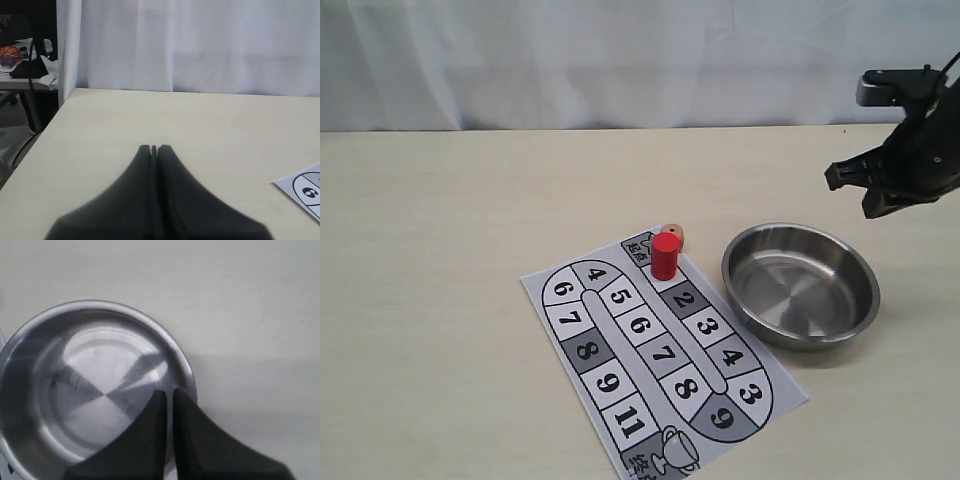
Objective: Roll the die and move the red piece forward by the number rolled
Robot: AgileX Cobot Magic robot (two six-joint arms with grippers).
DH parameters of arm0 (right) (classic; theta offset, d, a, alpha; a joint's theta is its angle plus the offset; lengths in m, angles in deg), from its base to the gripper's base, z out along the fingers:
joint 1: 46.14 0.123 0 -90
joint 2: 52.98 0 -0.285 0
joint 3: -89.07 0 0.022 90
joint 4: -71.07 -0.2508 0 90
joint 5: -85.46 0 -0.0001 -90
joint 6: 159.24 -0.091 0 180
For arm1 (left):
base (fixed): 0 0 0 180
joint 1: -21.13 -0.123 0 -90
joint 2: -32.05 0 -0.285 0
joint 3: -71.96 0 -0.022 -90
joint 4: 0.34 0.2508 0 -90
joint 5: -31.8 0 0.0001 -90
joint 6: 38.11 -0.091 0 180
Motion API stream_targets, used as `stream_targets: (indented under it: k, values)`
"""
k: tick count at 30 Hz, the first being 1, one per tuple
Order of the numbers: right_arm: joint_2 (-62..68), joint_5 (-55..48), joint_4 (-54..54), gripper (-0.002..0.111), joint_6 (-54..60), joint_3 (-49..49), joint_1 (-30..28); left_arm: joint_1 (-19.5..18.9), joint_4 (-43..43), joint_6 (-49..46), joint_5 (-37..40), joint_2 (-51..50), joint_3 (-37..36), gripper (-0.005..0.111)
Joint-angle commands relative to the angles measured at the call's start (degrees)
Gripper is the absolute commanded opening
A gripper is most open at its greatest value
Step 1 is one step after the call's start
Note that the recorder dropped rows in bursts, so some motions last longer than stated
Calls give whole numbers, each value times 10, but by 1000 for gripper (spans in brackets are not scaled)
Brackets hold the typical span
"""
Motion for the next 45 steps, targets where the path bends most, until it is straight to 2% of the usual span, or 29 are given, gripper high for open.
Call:
stream_targets:
  k: [1,14,24,38,45]
  values:
    - [-91,4,7,4,-7,47,0,0,-1,3,-5,1,-1,0]
    - [-474,0,8,4,2,153,0,0,1,3,-6,1,-1,0]
    - [-752,-22,6,4,2,166,0,0,1,3,-6,1,-1,0]
    - [-979,-84,6,4,13,166,0,0,-1,3,-3,1,-1,0]
    - [-991,-92,6,4,16,165,0,0,-1,3,-3,1,-1,0]
